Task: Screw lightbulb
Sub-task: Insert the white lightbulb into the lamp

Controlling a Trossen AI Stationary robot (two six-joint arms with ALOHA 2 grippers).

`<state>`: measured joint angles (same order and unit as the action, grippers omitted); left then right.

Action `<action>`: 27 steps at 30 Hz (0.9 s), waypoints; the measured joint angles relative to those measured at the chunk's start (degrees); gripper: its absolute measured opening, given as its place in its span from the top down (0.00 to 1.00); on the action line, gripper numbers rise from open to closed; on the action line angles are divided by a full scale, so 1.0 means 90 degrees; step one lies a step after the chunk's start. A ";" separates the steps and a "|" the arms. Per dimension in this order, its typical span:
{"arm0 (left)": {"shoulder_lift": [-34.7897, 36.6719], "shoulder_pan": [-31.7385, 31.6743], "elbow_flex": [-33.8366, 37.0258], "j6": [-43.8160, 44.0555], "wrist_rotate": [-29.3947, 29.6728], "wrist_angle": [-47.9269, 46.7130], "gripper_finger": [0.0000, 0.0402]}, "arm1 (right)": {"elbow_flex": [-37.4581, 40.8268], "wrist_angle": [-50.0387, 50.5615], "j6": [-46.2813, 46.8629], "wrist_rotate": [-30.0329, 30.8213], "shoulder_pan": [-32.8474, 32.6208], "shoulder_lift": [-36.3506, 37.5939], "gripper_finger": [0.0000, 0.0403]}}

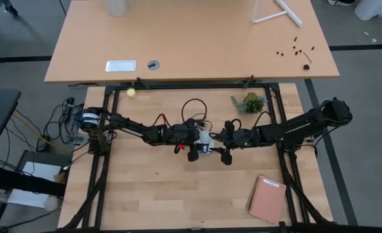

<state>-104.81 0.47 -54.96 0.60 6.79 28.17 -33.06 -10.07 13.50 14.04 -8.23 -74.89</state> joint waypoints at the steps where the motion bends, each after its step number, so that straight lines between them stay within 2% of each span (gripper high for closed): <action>1: 0.0000 0.0000 0.0000 -0.0002 0.0000 -0.0010 0.58 | 0.0000 0.0000 -0.0010 0.0000 0.0000 0.0000 0.37; 27: 0.0002 0.0000 -0.0010 -0.0185 0.0002 -0.0416 0.58 | 0.0000 0.0441 -0.0157 -0.0073 0.0043 0.0000 0.37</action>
<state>-104.79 0.47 -55.05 -1.06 6.81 24.43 -33.06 -6.10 12.09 13.38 -7.85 -74.89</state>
